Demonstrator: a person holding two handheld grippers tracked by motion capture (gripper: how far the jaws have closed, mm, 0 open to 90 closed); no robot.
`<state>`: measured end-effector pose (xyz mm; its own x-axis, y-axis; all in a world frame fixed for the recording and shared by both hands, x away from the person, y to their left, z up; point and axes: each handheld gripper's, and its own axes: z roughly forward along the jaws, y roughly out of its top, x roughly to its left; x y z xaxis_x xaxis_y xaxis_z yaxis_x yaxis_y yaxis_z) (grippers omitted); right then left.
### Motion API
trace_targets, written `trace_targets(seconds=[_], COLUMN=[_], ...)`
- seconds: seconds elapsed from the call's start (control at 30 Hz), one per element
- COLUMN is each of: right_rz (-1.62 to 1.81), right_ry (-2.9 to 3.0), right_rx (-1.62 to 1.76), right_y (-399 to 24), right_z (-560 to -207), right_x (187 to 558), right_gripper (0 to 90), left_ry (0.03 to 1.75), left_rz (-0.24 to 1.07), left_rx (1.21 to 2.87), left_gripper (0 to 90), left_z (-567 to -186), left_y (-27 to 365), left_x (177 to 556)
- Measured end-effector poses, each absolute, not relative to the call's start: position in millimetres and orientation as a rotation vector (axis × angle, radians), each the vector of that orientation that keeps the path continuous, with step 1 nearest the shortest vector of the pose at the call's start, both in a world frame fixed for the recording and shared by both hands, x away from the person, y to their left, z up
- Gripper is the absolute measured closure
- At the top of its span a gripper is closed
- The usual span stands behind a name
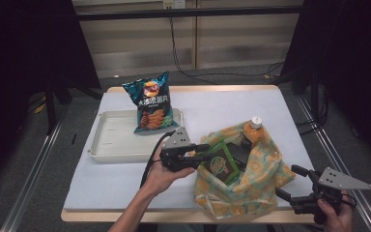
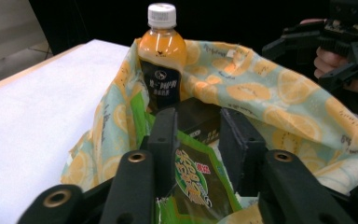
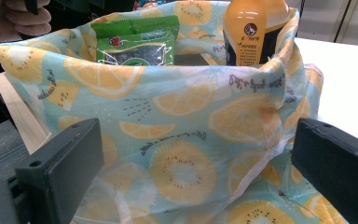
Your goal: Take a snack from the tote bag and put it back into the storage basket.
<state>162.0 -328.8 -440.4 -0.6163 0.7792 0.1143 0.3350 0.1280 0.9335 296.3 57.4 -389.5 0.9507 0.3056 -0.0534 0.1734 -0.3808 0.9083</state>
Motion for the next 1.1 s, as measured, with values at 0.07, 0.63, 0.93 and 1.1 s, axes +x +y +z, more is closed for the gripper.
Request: trace_targets(seconds=[0.07, 0.63, 0.93, 1.1], right_rz=[1.494, 1.486, 1.481, 1.480], right_ry=[2.011, 2.007, 2.003, 2.006], right_rx=[1.075, 1.077, 1.085, 1.080], right_y=[-329, -329, -329, -328], right_z=[-440, -440, -441, -440], right_x=[162, 161, 162, 162], right_gripper=[1.6, 1.7, 1.8, 1.8], left_ry=[0.382, 0.428, 0.347, 0.292], left_rz=[0.155, 0.055, -0.032, -0.027], left_rx=[1.973, 2.054, 2.083, 2.086], left_gripper=[66.8, 64.1, 63.9, 71.5], left_z=[-395, -422, -420, -414], left_y=[58, 55, 39, 29], left_x=[302, 314, 304, 293])
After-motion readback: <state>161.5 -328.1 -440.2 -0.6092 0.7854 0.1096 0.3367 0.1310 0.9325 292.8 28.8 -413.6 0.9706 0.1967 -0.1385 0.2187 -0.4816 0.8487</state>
